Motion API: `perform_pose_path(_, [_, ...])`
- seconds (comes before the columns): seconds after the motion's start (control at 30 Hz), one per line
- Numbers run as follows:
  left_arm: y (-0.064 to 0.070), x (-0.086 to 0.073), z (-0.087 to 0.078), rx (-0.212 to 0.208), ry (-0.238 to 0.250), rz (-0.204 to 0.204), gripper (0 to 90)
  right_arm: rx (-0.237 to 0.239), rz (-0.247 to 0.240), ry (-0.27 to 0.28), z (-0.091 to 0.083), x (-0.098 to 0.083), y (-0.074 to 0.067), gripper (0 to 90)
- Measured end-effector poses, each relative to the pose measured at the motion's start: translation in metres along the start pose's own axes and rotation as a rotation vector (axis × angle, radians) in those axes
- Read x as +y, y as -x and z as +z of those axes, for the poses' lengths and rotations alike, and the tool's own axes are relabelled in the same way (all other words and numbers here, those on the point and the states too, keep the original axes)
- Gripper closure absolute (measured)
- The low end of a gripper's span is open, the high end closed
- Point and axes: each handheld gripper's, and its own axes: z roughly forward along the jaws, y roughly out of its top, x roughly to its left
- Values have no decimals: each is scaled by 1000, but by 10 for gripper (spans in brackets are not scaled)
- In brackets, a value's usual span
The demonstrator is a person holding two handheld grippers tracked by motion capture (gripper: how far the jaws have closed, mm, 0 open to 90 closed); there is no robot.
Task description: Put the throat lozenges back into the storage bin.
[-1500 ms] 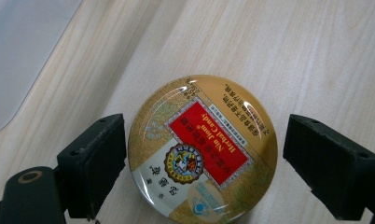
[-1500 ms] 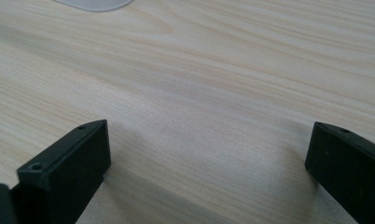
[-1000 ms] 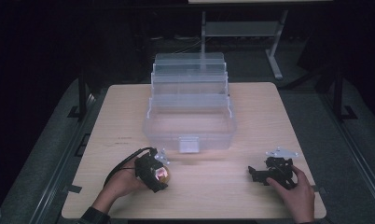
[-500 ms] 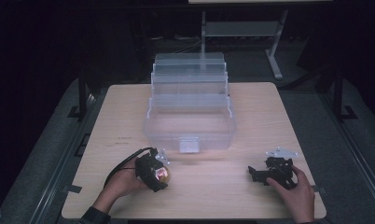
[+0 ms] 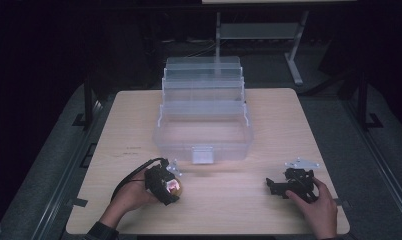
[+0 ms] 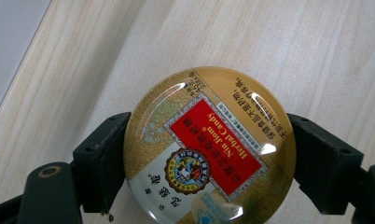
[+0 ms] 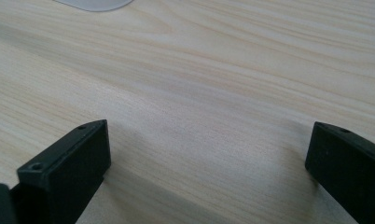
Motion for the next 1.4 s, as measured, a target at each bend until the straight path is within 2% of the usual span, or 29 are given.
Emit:
perform_pose_path(0.4, [1,1,-3,1,-6,-8,194,0,0,0,0,0,0,0])
perform_pose_path(1.4, [3,8,-37,6,38,-8,194,0,0,0,0,0,0,0])
